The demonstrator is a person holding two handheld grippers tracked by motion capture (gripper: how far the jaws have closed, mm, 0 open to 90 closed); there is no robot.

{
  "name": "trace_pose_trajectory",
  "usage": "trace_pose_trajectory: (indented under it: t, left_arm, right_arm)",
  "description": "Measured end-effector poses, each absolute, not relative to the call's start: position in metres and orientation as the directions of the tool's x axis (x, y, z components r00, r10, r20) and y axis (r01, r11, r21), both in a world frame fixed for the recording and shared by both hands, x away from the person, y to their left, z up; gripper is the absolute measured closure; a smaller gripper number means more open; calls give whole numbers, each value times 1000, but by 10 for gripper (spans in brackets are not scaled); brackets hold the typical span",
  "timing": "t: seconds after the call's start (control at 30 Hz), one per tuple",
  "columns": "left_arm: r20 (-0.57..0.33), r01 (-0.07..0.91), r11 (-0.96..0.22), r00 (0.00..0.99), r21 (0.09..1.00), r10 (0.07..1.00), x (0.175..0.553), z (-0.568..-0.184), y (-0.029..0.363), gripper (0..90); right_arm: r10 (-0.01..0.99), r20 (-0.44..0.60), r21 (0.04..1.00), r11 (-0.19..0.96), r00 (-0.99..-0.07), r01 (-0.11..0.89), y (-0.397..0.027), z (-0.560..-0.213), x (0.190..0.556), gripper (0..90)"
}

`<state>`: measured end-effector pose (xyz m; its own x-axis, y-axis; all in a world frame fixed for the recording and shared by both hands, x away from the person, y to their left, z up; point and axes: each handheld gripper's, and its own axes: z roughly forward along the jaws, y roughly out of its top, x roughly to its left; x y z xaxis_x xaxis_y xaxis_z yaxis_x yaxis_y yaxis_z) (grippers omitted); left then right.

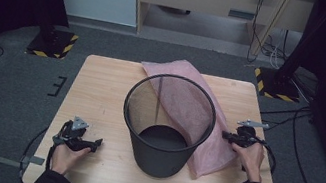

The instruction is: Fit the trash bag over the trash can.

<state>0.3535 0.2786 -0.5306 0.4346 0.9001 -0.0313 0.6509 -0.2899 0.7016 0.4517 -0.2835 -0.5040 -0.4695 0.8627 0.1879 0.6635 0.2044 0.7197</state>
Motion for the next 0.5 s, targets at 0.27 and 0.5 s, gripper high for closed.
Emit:
trace_pose_trajectory:
  t: [0.27,0.5]
  left_arm:
    - [-90,663,-242,425,708,901,353,-527,281,206]
    - [-111,647,-192,397,738,911,351,-521,286,221]
  right_arm:
    - [768,340,880,-56,-542,473,-286,-452,441,895]
    - [704,335,938,-185,-626,293,-276,-401,437,895]
